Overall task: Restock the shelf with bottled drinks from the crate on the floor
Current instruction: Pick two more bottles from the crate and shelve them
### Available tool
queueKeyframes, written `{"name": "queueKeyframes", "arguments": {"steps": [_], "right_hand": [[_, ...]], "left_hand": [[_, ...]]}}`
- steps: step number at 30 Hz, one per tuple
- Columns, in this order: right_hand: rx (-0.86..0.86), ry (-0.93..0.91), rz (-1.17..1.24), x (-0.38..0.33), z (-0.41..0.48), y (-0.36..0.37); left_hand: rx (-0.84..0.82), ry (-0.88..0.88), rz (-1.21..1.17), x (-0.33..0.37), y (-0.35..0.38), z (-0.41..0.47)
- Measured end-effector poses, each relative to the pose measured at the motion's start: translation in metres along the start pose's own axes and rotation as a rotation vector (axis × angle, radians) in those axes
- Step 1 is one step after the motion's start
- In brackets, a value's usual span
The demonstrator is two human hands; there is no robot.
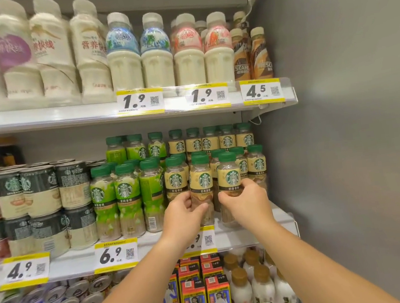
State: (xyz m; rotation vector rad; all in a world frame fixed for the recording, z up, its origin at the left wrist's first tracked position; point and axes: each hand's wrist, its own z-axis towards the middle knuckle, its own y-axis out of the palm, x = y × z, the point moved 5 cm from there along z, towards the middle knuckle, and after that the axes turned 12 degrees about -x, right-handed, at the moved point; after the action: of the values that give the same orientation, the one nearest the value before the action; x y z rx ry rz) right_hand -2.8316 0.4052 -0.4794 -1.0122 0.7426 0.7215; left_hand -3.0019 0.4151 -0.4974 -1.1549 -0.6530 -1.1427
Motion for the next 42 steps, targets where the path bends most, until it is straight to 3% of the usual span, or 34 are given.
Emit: {"name": "queueKeyframes", "arguments": {"steps": [8, 14, 29, 42], "right_hand": [[-0.025, -0.056, -0.021, 0.006, -0.006, 0.000], [-0.096, -0.040, -0.185, 0.020, -0.010, 0.001], [-0.089, -0.089, -0.151, 0.022, 0.006, 0.009], [-0.081, -0.092, -0.174, 0.027, 0.019, 0.020]], "left_hand": [[0.094, 0.007, 0.350, 0.003, -0.004, -0.005], [0.148, -0.065, 0.385, -0.002, 0.004, -0.006], [0.225, -0.073, 0.504, 0.001, 0.005, 0.005], [0.195, -0.056, 0.611, 0.006, 0.008, 0.010]]}}
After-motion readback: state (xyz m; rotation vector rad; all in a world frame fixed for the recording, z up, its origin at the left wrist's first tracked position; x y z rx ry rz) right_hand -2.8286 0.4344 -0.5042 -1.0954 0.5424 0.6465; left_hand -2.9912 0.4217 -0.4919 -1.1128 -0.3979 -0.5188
